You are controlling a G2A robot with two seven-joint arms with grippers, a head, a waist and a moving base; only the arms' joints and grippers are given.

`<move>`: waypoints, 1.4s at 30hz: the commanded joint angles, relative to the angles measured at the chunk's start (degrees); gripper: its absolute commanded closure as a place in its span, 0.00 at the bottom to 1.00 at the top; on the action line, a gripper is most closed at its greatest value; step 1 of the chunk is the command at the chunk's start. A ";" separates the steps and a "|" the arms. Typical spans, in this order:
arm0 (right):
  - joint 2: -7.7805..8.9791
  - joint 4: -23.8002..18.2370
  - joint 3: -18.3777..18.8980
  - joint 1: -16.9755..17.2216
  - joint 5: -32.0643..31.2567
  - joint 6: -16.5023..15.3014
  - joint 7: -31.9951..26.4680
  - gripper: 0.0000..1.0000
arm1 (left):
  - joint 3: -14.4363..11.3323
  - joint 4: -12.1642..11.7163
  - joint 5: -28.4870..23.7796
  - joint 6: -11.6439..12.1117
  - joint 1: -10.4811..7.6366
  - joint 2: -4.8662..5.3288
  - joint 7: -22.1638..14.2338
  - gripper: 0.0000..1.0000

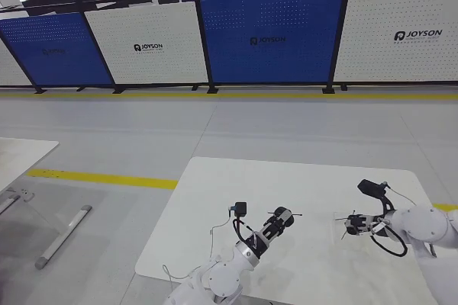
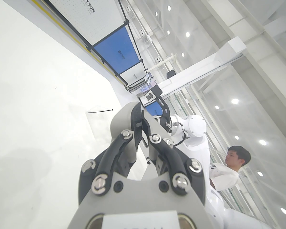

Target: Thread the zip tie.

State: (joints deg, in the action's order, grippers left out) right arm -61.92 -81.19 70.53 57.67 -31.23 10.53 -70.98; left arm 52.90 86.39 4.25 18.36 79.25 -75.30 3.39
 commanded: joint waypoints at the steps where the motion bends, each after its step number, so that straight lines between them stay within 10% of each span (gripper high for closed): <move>1: 0.01 -1.90 0.64 1.30 -0.26 2.61 5.13 1.00 | 0.00 0.00 0.00 0.00 0.00 0.00 0.00 1.00; 13: 0.40 -14.22 5.94 11.57 3.10 7.07 18.92 1.00 | 0.00 0.00 0.00 0.00 0.00 0.00 0.00 1.00; 30: 0.06 -14.58 5.58 13.31 2.87 8.23 25.60 1.00 | 0.00 0.00 0.00 0.00 0.00 0.00 0.00 1.00; 42: -0.66 -24.19 9.71 28.82 7.54 4.28 45.89 1.00 | 0.00 0.00 0.00 0.00 0.00 0.00 0.00 1.00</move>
State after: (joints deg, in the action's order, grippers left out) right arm -62.62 -105.27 79.67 86.03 -24.64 15.97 -24.67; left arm 52.90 86.39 4.25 18.36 79.25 -75.30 3.39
